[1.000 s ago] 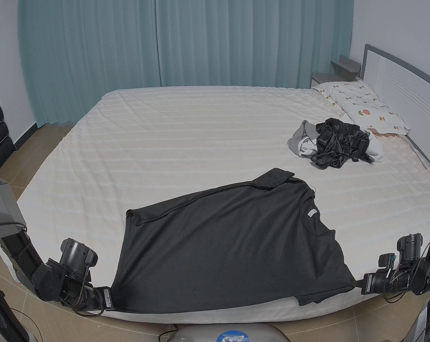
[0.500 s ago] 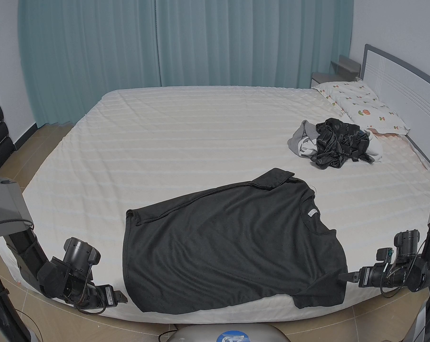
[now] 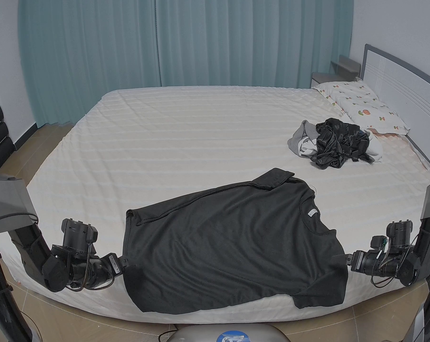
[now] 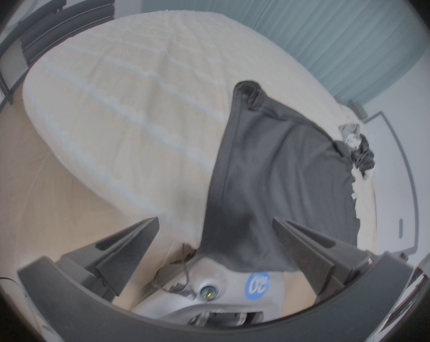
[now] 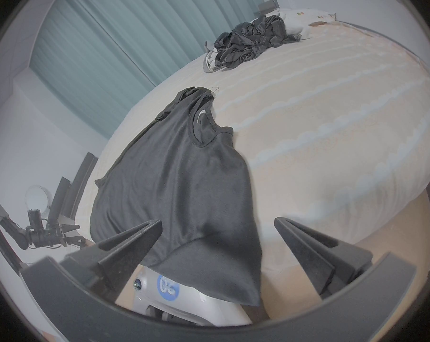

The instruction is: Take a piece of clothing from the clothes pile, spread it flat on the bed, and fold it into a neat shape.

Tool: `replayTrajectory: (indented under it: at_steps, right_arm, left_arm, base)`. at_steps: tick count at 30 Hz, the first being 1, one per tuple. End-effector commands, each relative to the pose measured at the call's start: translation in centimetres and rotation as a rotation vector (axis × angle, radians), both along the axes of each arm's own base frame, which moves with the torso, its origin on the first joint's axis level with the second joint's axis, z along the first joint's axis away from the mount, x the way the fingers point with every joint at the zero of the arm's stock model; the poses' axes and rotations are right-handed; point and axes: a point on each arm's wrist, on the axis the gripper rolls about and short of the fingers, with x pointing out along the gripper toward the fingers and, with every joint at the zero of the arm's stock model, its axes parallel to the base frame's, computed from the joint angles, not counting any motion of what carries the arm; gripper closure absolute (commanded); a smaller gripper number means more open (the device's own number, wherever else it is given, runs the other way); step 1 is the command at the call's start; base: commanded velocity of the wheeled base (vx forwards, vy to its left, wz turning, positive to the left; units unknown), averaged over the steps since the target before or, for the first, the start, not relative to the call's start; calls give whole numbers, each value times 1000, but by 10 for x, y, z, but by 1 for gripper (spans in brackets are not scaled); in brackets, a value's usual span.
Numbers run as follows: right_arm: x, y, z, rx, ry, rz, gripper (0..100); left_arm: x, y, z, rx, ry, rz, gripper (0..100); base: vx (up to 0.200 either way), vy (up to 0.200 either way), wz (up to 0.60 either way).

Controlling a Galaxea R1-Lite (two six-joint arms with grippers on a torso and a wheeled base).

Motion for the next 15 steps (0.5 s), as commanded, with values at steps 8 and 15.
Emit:
replayTrajectory:
  at_steps: [8,15]
  right_arm:
    - [-2,3,-12,14,4,5,0]
    - [-8,3,-11,27,3,-1,0]
  left_arm:
    - [31,1,1,-152,-62,119,0]
    - [32,9,1,-158,-65,152,0]
  base:
    - [0,0,0]
    - [0,0,0]
